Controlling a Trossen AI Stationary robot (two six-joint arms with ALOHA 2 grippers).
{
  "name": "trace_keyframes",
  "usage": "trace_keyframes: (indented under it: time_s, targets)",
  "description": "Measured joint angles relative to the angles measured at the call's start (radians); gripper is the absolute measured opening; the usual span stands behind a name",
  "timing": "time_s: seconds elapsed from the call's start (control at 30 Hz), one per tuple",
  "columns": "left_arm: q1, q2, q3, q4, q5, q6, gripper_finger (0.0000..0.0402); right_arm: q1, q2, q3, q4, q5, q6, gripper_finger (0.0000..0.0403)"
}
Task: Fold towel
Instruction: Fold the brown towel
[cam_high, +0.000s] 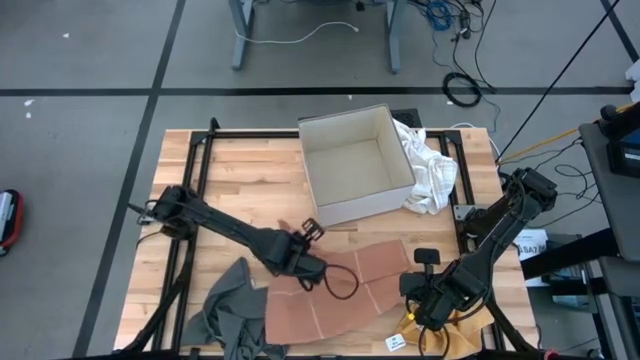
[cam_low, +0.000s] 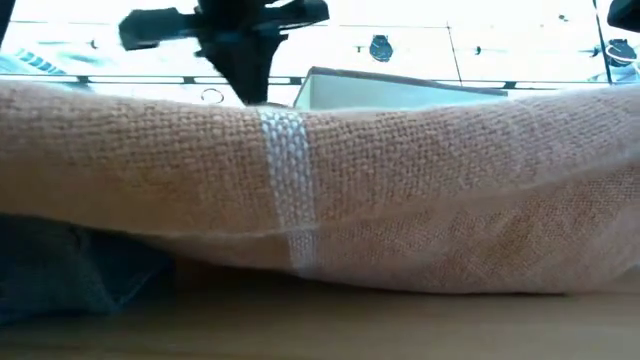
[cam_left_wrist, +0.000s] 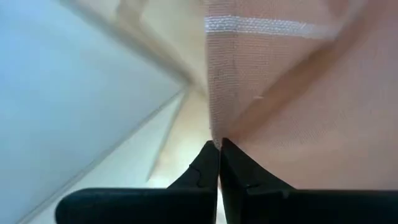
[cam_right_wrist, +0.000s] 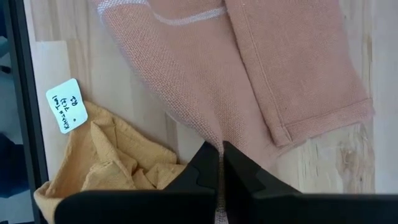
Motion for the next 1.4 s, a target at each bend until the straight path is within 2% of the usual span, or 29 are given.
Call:
trace_keyframes:
  time_s: [0.13, 0.2, 0.3, 0.5, 0.6, 0.83, 1.03, 1.1, 1.3, 1.4]
  targets:
    - [0.029, 0.000, 0.003, -0.091, -0.160, 0.007, 0.0001, 0.000, 0.000, 0.000, 0.000, 0.000, 0.003, 0.0000]
    - [0.052, 0.000, 0.003, -0.170, -0.182, -0.031, 0.0001, 0.000, 0.000, 0.000, 0.000, 0.000, 0.003, 0.0000]
    - [0.093, 0.000, 0.002, -0.261, -0.155, -0.115, 0.0001, 0.000, 0.000, 0.000, 0.000, 0.000, 0.002, 0.0000]
    - [0.136, 0.000, 0.002, -0.247, 0.006, -0.216, 0.0003, 0.000, 0.000, 0.000, -0.001, 0.000, -0.006, 0.0000]
    - [0.140, 0.000, 0.002, -0.247, 0.034, -0.237, 0.0032, 0.000, 0.000, 0.000, -0.001, 0.000, -0.005, 0.0000]
    - [0.105, 0.000, 0.002, -0.260, 0.032, -0.333, 0.0142, 0.007, 0.000, 0.000, -0.001, 0.000, -0.003, 0.0000]
    - [0.015, -0.018, 0.002, -0.266, -0.004, -0.377, 0.0176, 0.006, 0.000, 0.000, -0.002, 0.000, -0.010, 0.0000]
    - [-0.013, -0.028, 0.002, -0.252, 0.062, -0.418, 0.0178, 0.006, 0.000, 0.000, -0.002, 0.000, -0.011, 0.0000]
    - [-0.120, -0.028, 0.002, -0.125, 0.409, -0.560, 0.0178, 0.006, 0.000, 0.000, 0.000, 0.000, -0.019, 0.0000]
    - [-0.187, -0.028, 0.002, 0.008, 0.491, -0.593, 0.0178, 0.006, 0.000, 0.000, 0.000, 0.000, -0.028, 0.0000]
